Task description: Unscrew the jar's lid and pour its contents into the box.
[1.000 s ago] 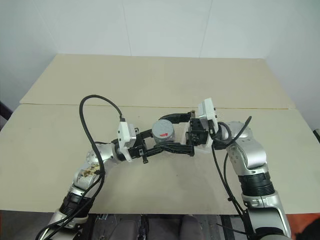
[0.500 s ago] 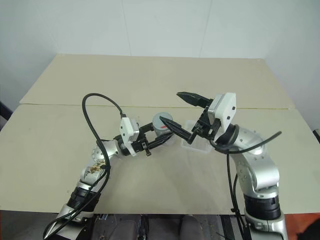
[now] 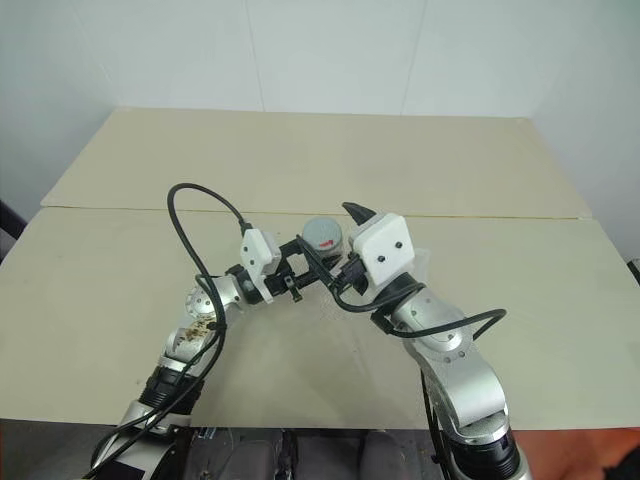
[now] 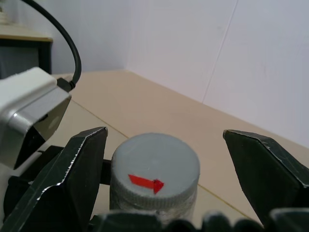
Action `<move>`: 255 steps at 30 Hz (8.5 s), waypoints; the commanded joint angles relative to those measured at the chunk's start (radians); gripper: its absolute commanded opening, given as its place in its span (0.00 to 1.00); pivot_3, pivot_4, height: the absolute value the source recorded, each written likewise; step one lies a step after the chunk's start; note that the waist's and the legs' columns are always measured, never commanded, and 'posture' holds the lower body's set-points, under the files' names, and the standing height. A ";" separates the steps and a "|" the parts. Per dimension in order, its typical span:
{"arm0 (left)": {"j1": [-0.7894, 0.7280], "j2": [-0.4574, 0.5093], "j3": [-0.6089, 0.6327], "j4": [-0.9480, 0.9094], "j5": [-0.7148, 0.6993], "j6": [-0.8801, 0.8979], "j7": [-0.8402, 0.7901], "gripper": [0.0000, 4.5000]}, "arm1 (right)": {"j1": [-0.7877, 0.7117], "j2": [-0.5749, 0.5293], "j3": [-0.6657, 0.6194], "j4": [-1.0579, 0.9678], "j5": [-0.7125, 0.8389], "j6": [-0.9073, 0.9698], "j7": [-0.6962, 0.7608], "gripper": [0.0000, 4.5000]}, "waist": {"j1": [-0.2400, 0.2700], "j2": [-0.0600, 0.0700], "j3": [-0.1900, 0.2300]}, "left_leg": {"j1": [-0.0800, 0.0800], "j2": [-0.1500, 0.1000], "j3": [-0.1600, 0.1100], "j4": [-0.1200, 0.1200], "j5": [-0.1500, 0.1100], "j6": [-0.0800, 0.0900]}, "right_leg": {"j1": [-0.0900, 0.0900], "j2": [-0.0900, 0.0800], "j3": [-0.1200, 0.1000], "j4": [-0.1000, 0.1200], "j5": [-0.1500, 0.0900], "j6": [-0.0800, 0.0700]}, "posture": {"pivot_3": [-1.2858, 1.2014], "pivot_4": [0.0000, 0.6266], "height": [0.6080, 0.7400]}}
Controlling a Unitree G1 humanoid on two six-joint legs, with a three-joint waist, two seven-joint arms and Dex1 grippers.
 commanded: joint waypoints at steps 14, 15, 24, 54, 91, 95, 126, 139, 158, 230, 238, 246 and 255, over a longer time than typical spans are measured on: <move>-0.010 -0.008 0.005 -0.028 0.010 -0.026 0.021 0.43 | -0.034 0.060 0.004 0.013 -0.010 0.046 -0.012 0.99 | -0.001 0.000 0.000 | 0.000 0.000 0.000 0.000 -0.002 0.004 | 0.000 0.000 0.000 0.000 0.000 0.000 | 0.52 0.24 1.00; -0.009 -0.007 0.005 -0.027 0.012 -0.028 0.020 0.43 | -0.034 0.062 0.003 0.013 -0.009 0.047 -0.011 0.99 | -0.001 0.000 0.000 | 0.000 0.000 0.000 0.000 -0.002 0.004 | 0.000 0.000 0.000 0.000 0.000 0.000 | 0.52 0.24 1.00; -0.011 -0.014 0.000 -0.026 0.013 -0.024 0.021 0.43 | -0.031 0.069 0.006 0.027 -0.022 0.064 -0.015 0.62 | -0.001 0.000 0.000 | 0.000 0.000 0.000 0.000 -0.002 0.004 | 0.000 0.000 0.000 0.000 0.000 0.000 | 0.52 0.24 1.00; 0.028 -0.014 -0.042 -0.097 -0.080 0.018 -0.121 0.43 | -0.417 -0.218 -0.091 0.707 0.357 -0.238 1.022 0.62 | -0.011 0.000 0.000 | 0.003 0.001 0.000 0.000 -0.004 0.007 | 0.002 0.000 0.000 -0.001 0.000 0.000 | 0.52 0.24 1.00; 0.006 -0.039 -0.037 -0.049 -0.071 -0.001 -0.143 0.43 | -0.580 -0.465 0.022 1.097 0.563 -0.568 1.333 0.99 | 0.002 0.000 0.000 | 0.000 0.002 0.001 0.001 0.000 0.000 | 0.001 -0.001 0.000 0.000 0.000 0.000 | 0.52 0.24 1.00; 0.005 -0.042 -0.041 -0.033 -0.060 -0.015 -0.145 0.43 | -0.488 -0.454 -0.080 0.956 0.530 -0.570 1.275 0.99 | 0.002 0.000 0.000 | 0.000 0.002 0.001 0.001 0.000 0.000 | 0.001 -0.001 0.000 -0.001 0.000 0.000 | 0.52 0.24 1.00; -0.038 -0.046 -0.025 0.051 -0.035 -0.066 -0.128 0.43 | -0.249 -0.222 -0.130 0.482 0.247 -0.421 0.654 0.99 | 0.002 0.000 0.000 | 0.000 0.000 0.001 0.002 -0.001 0.001 | 0.001 -0.001 -0.001 0.000 0.000 0.001 | 0.52 0.24 1.00; -0.048 -0.033 -0.014 0.082 -0.040 -0.085 -0.138 0.43 | -0.166 -0.267 -0.197 0.449 0.272 -0.412 0.653 0.99 | 0.002 0.000 0.000 | 0.000 0.000 0.001 0.002 -0.003 0.005 | 0.002 -0.001 -0.001 0.000 0.000 0.001 | 0.52 0.24 1.00; -0.035 -0.030 -0.022 0.093 -0.035 -0.101 -0.144 0.43 | -0.041 -0.325 -0.255 0.317 0.343 -0.377 0.680 0.99 | 0.002 0.000 0.000 | 0.000 0.000 0.001 0.002 -0.003 0.005 | 0.002 -0.001 0.000 -0.001 0.000 0.001 | 0.52 0.24 1.00; -0.027 -0.033 -0.031 0.100 -0.011 -0.129 -0.154 0.43 | -0.121 -0.270 -0.165 0.353 0.309 -0.278 0.643 0.99 | 0.002 0.000 0.000 | 0.001 0.000 0.000 0.002 -0.004 0.006 | 0.003 -0.001 0.000 -0.001 0.001 0.001 | 0.52 0.24 1.00; -0.024 -0.039 -0.030 0.096 -0.011 -0.126 -0.143 0.43 | -0.157 -0.243 -0.153 0.388 0.283 -0.278 0.651 0.99 | 0.003 0.000 0.000 | 0.001 0.000 0.000 0.002 -0.003 0.005 | 0.003 -0.001 -0.001 -0.001 0.001 0.001 | 0.52 0.24 1.00; -0.022 -0.043 -0.027 0.094 -0.015 -0.120 -0.137 0.43 | -0.161 -0.246 -0.167 0.390 0.306 -0.244 0.656 0.87 | 0.003 0.000 0.000 | 0.001 0.000 0.000 0.002 -0.003 0.005 | 0.003 -0.001 -0.001 -0.001 0.001 0.001 | 0.52 0.24 1.00; -0.018 -0.038 -0.036 0.097 -0.007 -0.126 -0.142 0.43 | -0.160 -0.252 -0.166 0.401 0.281 -0.266 0.649 0.62 | 0.003 0.000 0.000 | 0.001 0.000 0.000 0.002 -0.003 0.005 | 0.003 -0.001 -0.001 -0.001 0.001 0.001 | 0.52 0.24 1.00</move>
